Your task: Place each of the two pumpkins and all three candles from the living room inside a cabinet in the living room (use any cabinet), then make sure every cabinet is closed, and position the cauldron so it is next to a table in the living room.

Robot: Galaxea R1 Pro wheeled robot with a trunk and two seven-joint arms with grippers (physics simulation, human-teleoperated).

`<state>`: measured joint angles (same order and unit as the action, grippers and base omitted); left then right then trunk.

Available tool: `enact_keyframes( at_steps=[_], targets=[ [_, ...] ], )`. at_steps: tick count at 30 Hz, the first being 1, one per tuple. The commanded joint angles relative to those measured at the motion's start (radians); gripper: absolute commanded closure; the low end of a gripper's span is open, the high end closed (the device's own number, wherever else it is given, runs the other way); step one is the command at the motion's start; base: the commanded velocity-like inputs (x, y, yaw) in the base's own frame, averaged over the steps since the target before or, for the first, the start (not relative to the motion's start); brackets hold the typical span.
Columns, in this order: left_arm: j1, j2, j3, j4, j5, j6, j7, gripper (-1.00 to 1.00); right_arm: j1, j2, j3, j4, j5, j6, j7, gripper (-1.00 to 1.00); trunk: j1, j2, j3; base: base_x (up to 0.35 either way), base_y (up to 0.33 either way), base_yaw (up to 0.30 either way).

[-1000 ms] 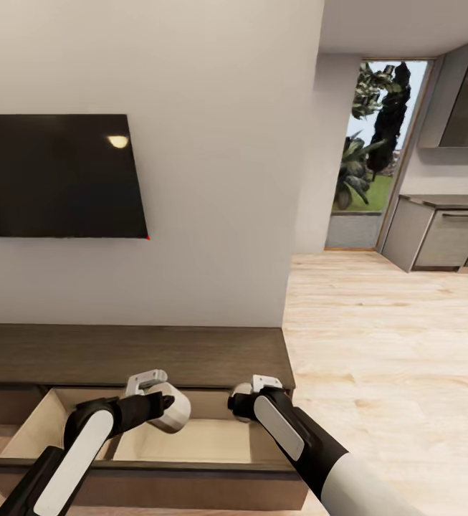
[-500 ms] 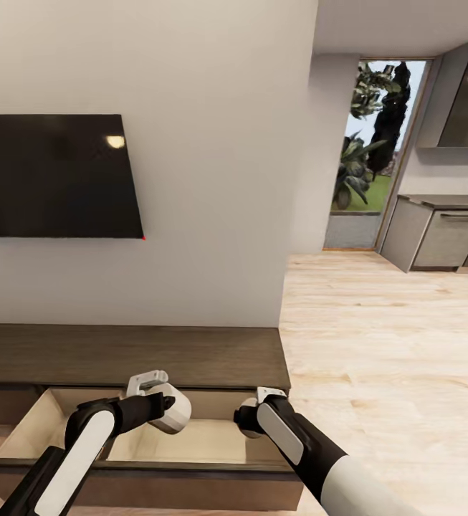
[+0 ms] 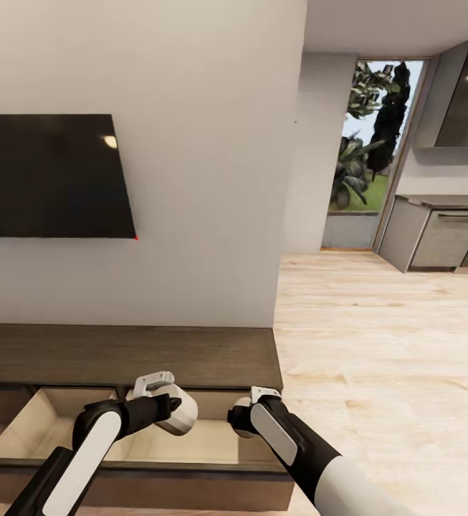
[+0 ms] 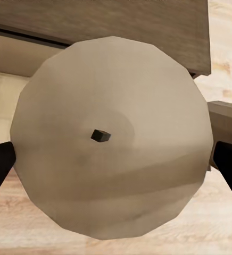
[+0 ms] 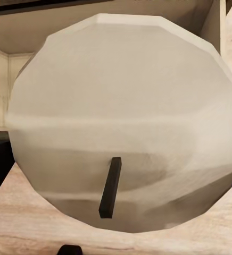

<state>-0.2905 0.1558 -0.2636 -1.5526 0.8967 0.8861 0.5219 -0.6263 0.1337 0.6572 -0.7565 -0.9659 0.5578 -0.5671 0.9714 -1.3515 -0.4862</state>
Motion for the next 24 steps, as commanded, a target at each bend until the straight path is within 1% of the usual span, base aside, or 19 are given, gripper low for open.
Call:
enact_keyframes(
  at_steps=[1, 8, 14, 24],
  targets=[
    [-0.001, 0.001, -0.002, -0.001, 0.01, 0.001, 0.01, 1.0, -0.001, 0.0, 0.004, -0.001, -0.008, 0.001, -0.011, 1.0, 0.0, -0.001, -0.001, 0.04, -0.009, 0.0],
    [-0.001, 0.0, -0.002, -0.001, 0.011, 0.0, 0.011, 1.0, -0.001, 0.0, 0.004, -0.001, -0.008, 0.001, -0.011, 1.0, 0.0, -0.001, -0.001, 0.148, -0.01, 0.0],
    [-0.001, 0.001, -0.002, -0.001, 0.01, 0.0, 0.011, 1.0, -0.001, 0.0, 0.004, -0.001, -0.008, 0.001, -0.011, 1.0, 0.0, -0.001, -0.001, 0.134, -0.116, 0.0],
    [-0.001, 0.001, -0.002, -0.001, 0.012, 0.0, 0.01, 1.0, -0.001, 0.0, 0.004, -0.001, -0.008, 0.001, -0.011, 1.0, 0.0, -0.001, -0.001, 0.03, -0.008, 0.0]
  ],
)
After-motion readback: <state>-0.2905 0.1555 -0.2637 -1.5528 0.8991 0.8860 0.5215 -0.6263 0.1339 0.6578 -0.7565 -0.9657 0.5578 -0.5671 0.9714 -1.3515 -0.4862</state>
